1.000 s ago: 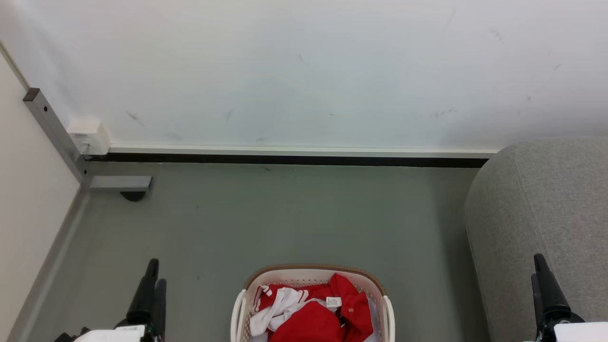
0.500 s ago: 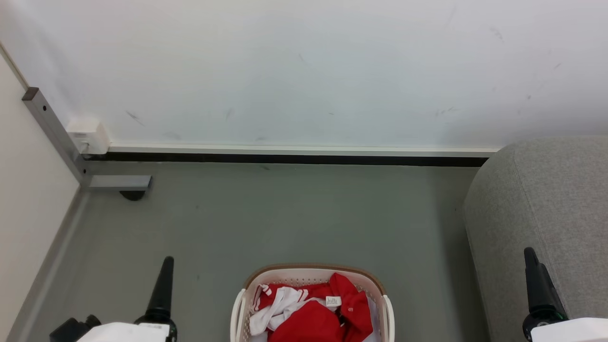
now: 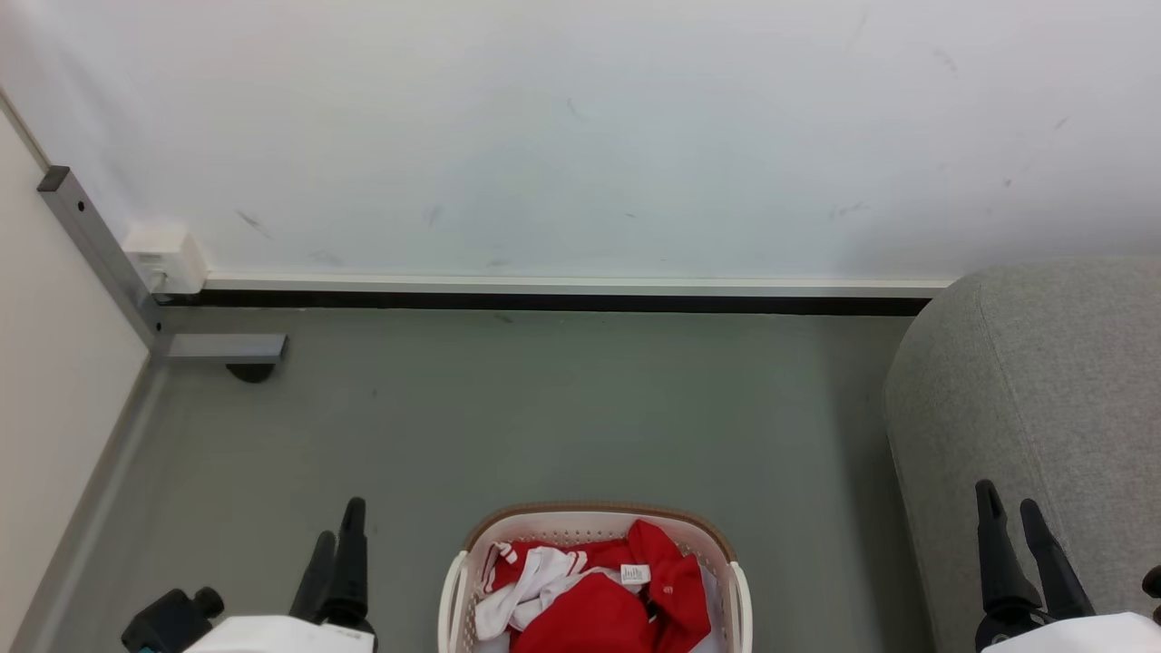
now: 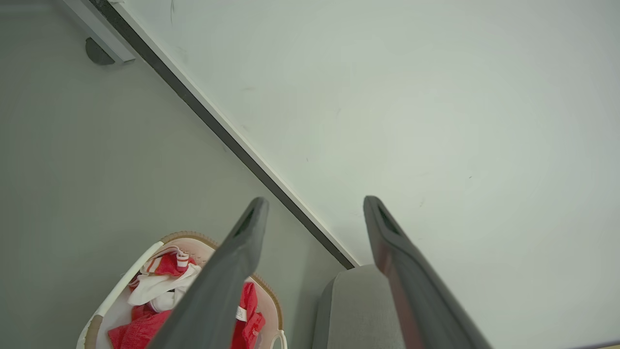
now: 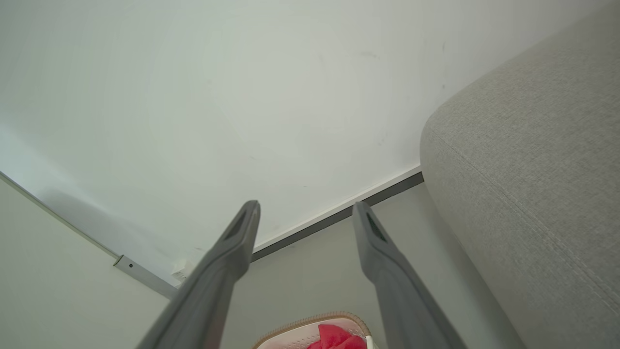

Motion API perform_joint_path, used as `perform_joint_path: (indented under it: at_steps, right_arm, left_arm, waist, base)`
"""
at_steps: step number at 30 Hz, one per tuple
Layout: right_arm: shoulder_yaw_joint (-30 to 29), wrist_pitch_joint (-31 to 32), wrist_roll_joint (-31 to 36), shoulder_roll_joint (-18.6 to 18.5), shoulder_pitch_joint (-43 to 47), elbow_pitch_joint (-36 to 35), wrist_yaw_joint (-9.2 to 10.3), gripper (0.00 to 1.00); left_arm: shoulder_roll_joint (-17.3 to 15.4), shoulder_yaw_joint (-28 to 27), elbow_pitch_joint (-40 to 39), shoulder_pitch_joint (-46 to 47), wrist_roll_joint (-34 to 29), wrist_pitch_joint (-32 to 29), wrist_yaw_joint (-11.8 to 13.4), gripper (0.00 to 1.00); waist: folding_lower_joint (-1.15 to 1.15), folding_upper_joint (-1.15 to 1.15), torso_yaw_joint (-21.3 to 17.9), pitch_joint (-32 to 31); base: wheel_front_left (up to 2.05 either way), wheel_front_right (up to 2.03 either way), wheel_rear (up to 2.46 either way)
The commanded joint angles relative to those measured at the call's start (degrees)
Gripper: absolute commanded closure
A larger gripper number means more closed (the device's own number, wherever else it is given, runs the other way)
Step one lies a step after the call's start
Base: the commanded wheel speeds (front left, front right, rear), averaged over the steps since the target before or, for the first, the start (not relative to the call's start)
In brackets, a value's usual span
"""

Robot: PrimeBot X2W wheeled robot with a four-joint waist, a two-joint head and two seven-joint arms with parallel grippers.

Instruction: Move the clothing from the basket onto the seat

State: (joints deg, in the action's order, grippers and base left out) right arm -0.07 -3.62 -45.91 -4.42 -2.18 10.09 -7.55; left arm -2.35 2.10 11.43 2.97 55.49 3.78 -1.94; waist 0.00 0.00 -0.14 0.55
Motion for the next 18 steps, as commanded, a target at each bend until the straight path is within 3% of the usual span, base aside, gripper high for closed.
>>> perform_joint_path:
  at_steps: [1, 18]
  right_arm:
    - [0.28, -0.76, 2.31, -0.79, -0.04, -0.86, 0.04, 0.0]
    - [1.2, -3.78, 15.35, -0.92, 0.7, -0.68, 0.06, 0.0]
  left_arm:
    - [-0.45, 0.13, -0.87, 0.16, -2.35, 0.53, 0.27, 0.0]
    - [-0.53, 2.06, -1.48, -0.52, -15.81, 3.54, 1.29, 0.0]
  waist:
    - [0.0, 0.0, -0.01, 0.01]
    - [0.0, 0.0, -0.2, 0.05]
  base:
    - [0.0, 0.0, 0.0]
    - [0.0, 0.0, 0.0]
